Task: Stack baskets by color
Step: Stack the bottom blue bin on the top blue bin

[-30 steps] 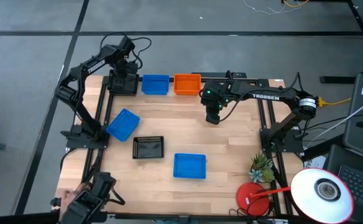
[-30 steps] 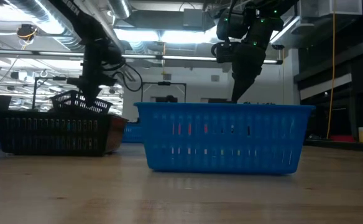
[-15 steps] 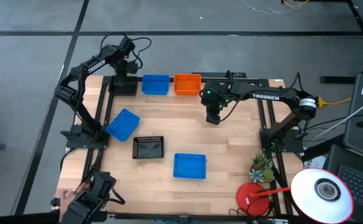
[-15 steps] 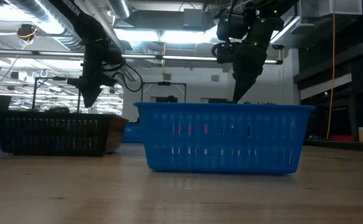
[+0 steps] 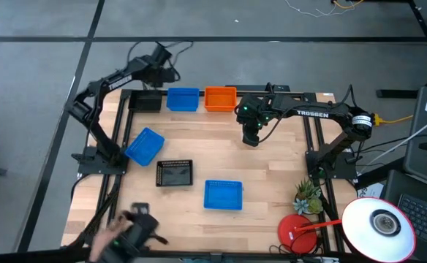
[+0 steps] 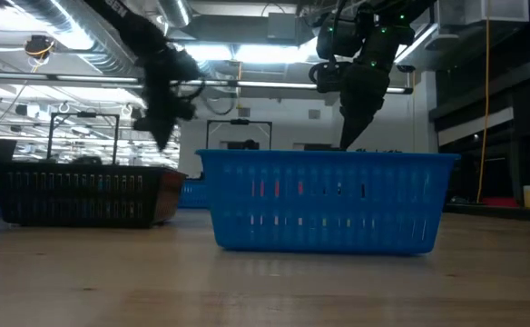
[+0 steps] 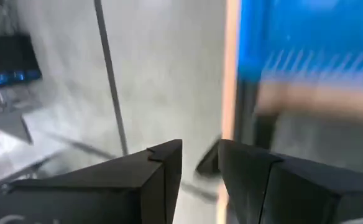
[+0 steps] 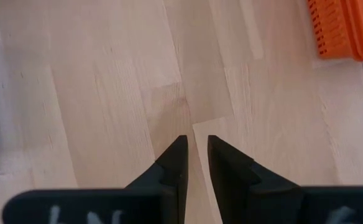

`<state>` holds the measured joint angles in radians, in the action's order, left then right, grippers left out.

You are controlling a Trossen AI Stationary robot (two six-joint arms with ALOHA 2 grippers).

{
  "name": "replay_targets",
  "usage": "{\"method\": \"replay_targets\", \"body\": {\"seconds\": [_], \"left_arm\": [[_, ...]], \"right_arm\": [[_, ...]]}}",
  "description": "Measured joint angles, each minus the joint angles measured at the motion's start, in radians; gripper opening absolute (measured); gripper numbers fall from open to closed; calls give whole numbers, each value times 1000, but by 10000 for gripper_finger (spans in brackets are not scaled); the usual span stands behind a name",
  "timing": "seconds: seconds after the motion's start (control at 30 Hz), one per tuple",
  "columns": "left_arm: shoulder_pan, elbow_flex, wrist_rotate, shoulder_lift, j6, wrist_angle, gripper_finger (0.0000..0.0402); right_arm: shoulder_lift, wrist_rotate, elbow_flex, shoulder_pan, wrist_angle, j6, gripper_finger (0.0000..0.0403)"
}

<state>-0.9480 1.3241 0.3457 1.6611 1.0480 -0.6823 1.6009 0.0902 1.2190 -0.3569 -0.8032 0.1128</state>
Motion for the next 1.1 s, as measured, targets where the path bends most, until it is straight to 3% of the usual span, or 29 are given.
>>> {"method": "replay_targets", "body": {"seconds": [0.1,0.2,0.3,0.37,0.5,0.67,0.83,1.1], "left_arm": [[119,0,-55,0,-220,-13,97],[230,0,-114,-1,-418,-75,97],[319,0,-221,-1,-479,-202,96],[367,0,-265,-1,-503,-278,96],[423,-1,-266,-34,-551,-419,96],[439,-1,-295,-183,-671,-554,96],[441,-26,-439,-411,-863,-527,96],[524,-155,-442,-677,-992,-450,96]], "right_arm": [[0,13,0,4,-4,-5,63],[0,98,0,18,-2,-7,63],[0,224,0,61,40,-8,63],[0,246,0,110,78,-9,63],[1,126,0,244,126,-15,63],[2,-61,0,373,149,-77,63],[32,-43,0,414,204,-146,63],[181,-36,-1,470,289,-238,63]]}}
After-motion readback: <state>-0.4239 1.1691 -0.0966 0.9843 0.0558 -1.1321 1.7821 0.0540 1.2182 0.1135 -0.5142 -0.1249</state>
